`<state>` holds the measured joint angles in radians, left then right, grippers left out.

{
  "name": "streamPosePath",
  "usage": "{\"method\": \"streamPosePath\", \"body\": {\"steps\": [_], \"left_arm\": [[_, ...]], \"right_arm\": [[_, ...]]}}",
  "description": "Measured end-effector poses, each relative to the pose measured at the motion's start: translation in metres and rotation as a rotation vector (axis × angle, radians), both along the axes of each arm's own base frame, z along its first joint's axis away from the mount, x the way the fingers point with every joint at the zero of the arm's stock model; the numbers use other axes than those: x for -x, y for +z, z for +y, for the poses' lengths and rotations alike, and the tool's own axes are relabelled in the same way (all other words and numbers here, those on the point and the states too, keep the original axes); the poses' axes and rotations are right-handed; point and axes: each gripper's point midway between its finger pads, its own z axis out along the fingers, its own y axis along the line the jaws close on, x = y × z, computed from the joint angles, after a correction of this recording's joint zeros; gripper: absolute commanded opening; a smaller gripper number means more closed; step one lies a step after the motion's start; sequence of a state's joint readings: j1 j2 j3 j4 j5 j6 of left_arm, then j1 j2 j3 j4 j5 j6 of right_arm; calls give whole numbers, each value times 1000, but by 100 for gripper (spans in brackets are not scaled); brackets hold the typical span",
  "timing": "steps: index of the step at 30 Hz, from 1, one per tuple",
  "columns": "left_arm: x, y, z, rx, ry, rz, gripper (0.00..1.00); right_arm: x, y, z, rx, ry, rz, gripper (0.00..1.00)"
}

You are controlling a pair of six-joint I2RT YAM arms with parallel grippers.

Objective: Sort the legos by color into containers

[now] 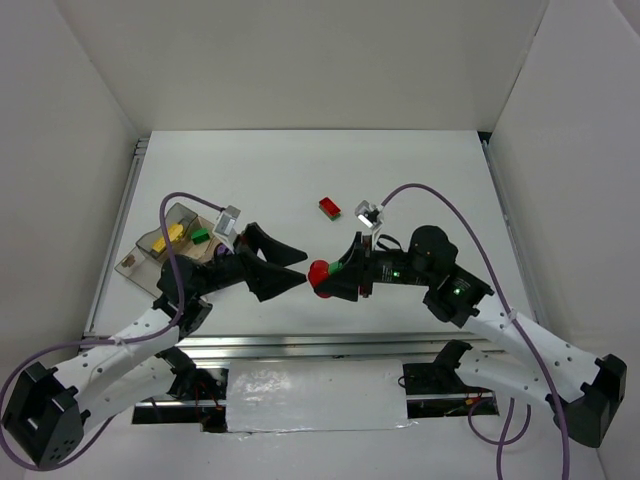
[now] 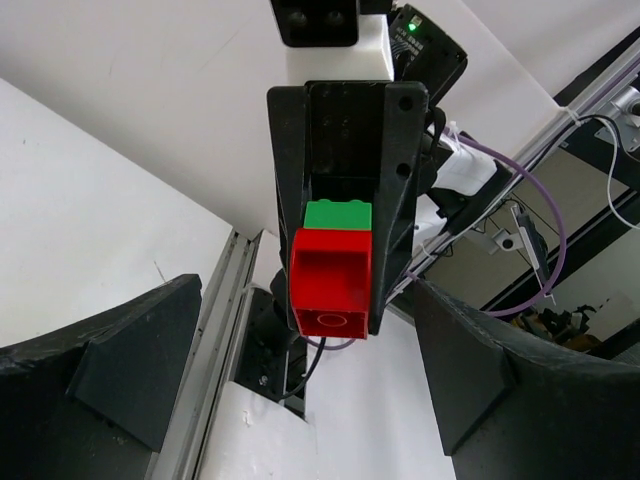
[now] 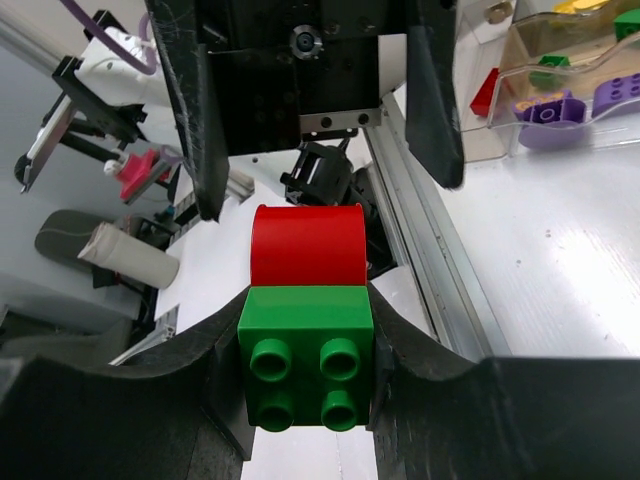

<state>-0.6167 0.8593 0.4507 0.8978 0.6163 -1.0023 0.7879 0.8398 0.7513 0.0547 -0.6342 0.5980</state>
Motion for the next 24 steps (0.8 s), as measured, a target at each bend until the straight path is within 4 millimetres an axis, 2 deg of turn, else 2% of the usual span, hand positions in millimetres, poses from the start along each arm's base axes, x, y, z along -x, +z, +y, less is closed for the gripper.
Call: {"method": "streamPosePath", "body": {"steps": [4,6,9,10,13,15,16,18,20,21,22,24], "left_arm": [[-2,-6,-4,-14,-8,19,97],[-1,-7,-5,-16,-12,21,92],[0,-6,-6,-15,-21,22,77],[0,-5,-6,-16,-25,20,66],[0,-5,-7,-20,-29,20,47],[-2,-7,-7,-24,-27,26,42],[-2,-6,-7,-24,-27,25,35],[-3,-5,-7,-22,-26,24,35],[-3,-5,-8,-20,-28,25,45],[-3,-5,-8,-17,-31,29,54],[-4,-4,-8,-14,-33,29,67],[-1,-7,-11,-21,-58,36,69]], "right_arm": [[-2,-3,6,-1,22,8,0],[-3,-7,9,7,27,16,0],[-6,-12,15,16,33,24,0],[-7,-14,16,20,34,29,0],[-8,-16,20,23,44,33,0],[-7,-15,21,17,52,27,0],[-7,-14,21,16,53,25,0],[-7,-13,21,13,53,23,0],[-7,-13,21,13,53,22,0],[-7,-12,21,12,52,21,0],[-8,-12,22,12,50,22,0],[-11,-11,23,10,41,18,0]]}}
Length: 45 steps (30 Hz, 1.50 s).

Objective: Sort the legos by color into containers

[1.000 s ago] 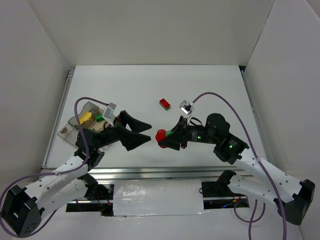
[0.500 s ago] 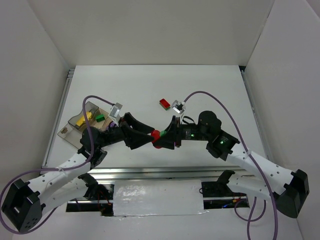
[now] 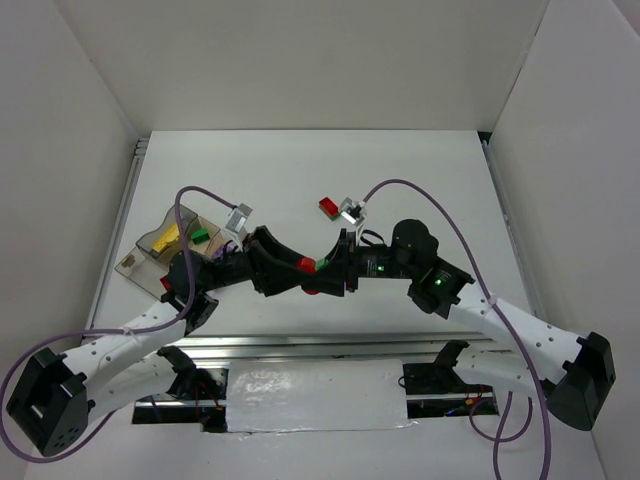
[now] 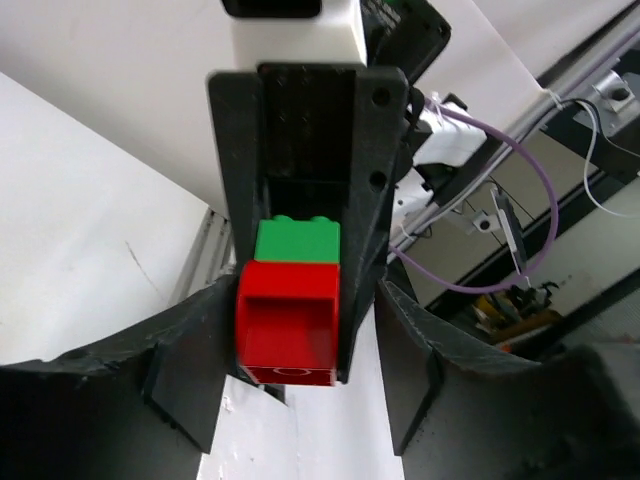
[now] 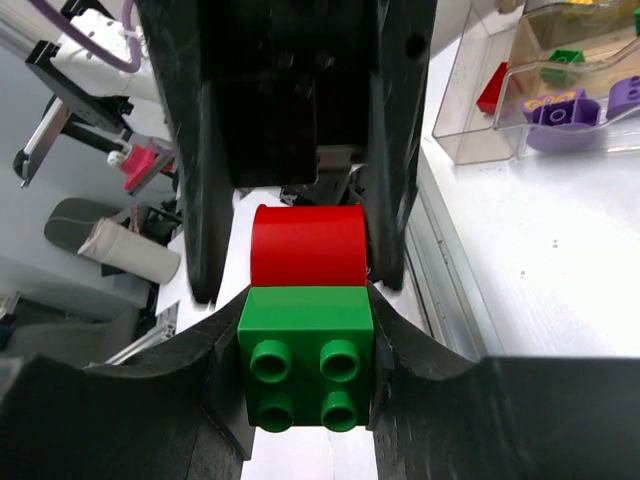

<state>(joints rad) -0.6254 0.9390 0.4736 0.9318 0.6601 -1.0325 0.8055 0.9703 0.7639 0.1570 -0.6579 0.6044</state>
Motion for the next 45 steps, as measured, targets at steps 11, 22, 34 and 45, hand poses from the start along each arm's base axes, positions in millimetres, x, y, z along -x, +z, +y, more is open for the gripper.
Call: {"method": "streamPosePath", "body": {"steps": [11,22,34,45], "left_arm": [[2,4,0,10,-23,3,1],[12,20,6,-26,1,-64,0],[25,20,10,-60,-32,-103,0],[24,14,10,-81,-34,-107,0]], "right_arm": [[-1,5,3,-10,11,-32,0],[3,9,-5,-24,5,-111,81],[11,37,-30,-87,-46,-256,65],[10,29,-16,-86,18,-218,0]]}}
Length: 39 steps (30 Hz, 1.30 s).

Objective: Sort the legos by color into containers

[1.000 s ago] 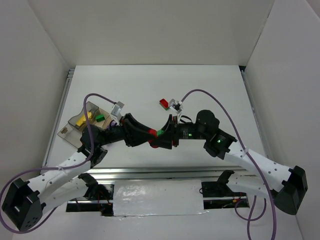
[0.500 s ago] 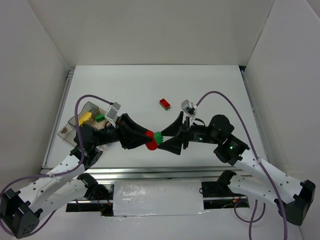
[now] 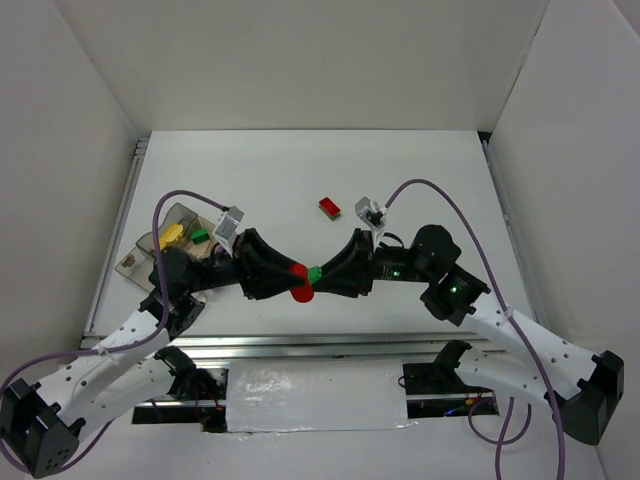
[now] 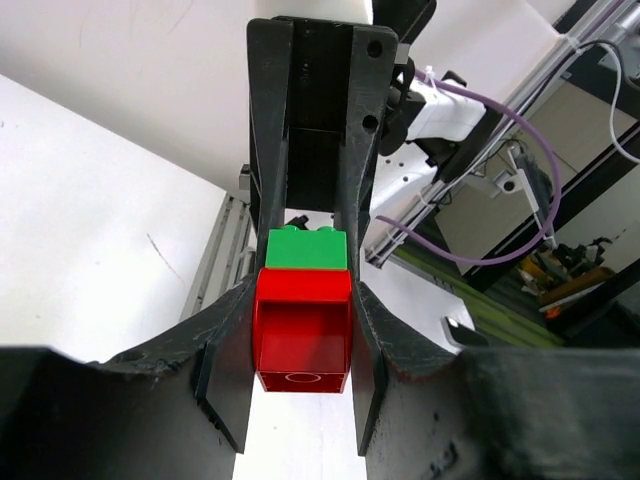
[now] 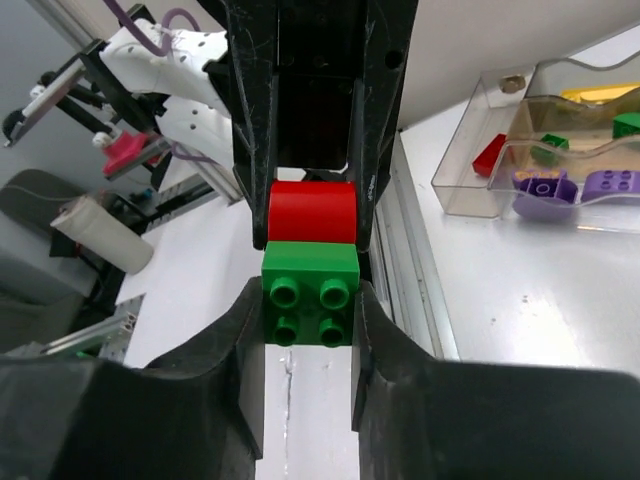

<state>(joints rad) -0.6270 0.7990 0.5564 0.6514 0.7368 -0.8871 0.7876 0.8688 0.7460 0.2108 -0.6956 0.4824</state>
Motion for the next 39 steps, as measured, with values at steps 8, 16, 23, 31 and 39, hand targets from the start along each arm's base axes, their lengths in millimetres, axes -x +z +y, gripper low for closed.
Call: {"method": "streamPosePath", "body": {"steps": [8,16,23,31,39], "left_arm": [[-26,-9,12,-85,178,52,0],[-143,-84,158,-333,1070,457,0],[-116,-199,273,-594,1643,858,0],[-85,-224,316,-631,1906,943,0],[-83,-236,332,-672,1976,971,32]], "right_arm": [[-23,-8,-23,-13,-143,-49,0],[-78,-31,-76,25,-438,-40,0],[-97,-61,-70,89,-465,95,0],[-102,-76,-61,107,-440,175,0],[-98,-76,-56,106,-402,179,0]]}}
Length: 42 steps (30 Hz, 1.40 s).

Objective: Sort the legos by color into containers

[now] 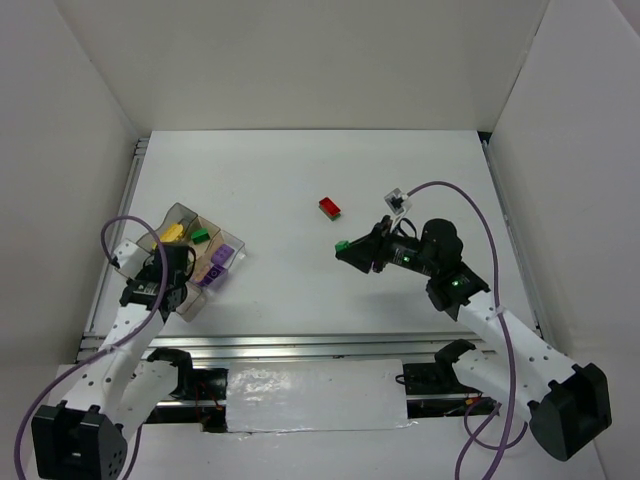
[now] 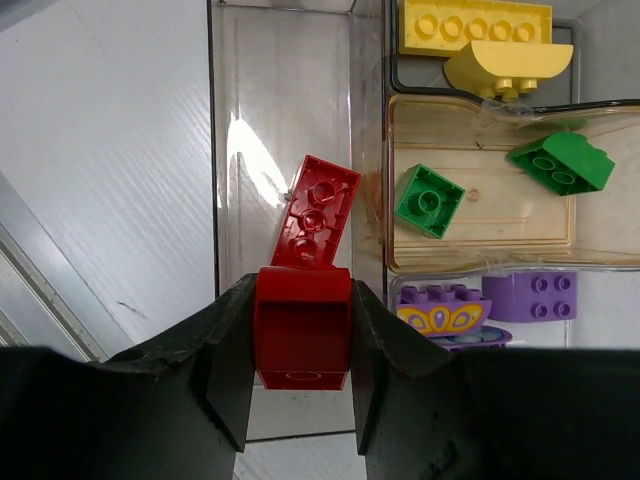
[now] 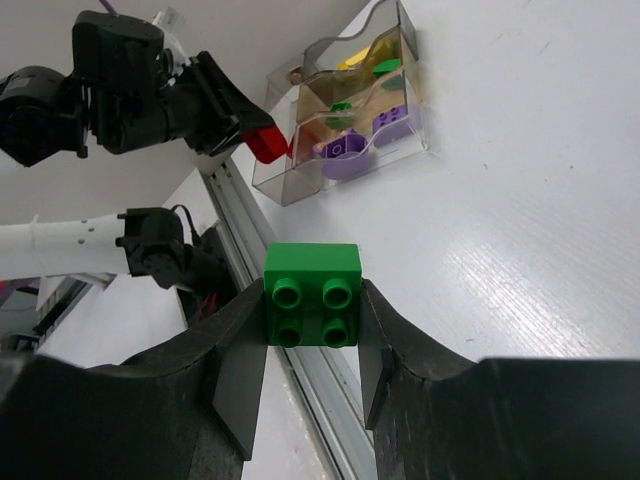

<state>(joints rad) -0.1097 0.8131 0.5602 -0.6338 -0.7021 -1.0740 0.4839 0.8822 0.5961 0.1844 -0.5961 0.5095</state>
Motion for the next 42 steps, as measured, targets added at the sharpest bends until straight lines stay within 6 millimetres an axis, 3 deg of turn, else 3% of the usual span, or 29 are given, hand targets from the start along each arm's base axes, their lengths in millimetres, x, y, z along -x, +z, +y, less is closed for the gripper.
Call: {"method": "streamPosePath", "body": {"steps": [1,2,5,8,11,13,18,21,23,26,29,31,35,42], "left_arm": [[-1,-2,1,-1,4,7,42],[-2,-3,2,-1,8,13,68],[-4,-6,3,-3,-1,28,99],[-4,-2,3,5,0,10,100],[-4,17,3,9,-2,-40,100],[-5,40,3,8,-4,-99,100],[-5,130,2,-35,-93,-299,99],[0,169,-5,-78,-204,-377,99],[3,189,-12,-110,-294,-419,99],[6,195,-18,-163,-389,-435,99],[10,183,-20,-199,-440,-417,100],[12,176,-22,-210,-467,-397,99],[11,178,-26,-223,-508,-402,99],[13,181,-29,-223,-527,-418,100]], "right_arm": [[0,0,1,0,4,1,0],[1,-1,1,1,9,3,0],[2,-5,5,9,21,18,0],[0,-12,20,47,23,63,0],[-8,-12,48,112,-2,111,0],[-19,-3,75,143,-19,136,0],[-64,1,160,178,-72,235,0],[-81,-29,204,193,-79,329,0],[-84,-60,231,210,-79,402,0],[-80,-95,263,203,-70,478,0],[-77,-111,292,177,-58,510,3],[-80,-113,311,159,-56,513,7],[-94,-94,351,81,-47,480,16],[-112,-87,375,37,-60,450,39]]}}
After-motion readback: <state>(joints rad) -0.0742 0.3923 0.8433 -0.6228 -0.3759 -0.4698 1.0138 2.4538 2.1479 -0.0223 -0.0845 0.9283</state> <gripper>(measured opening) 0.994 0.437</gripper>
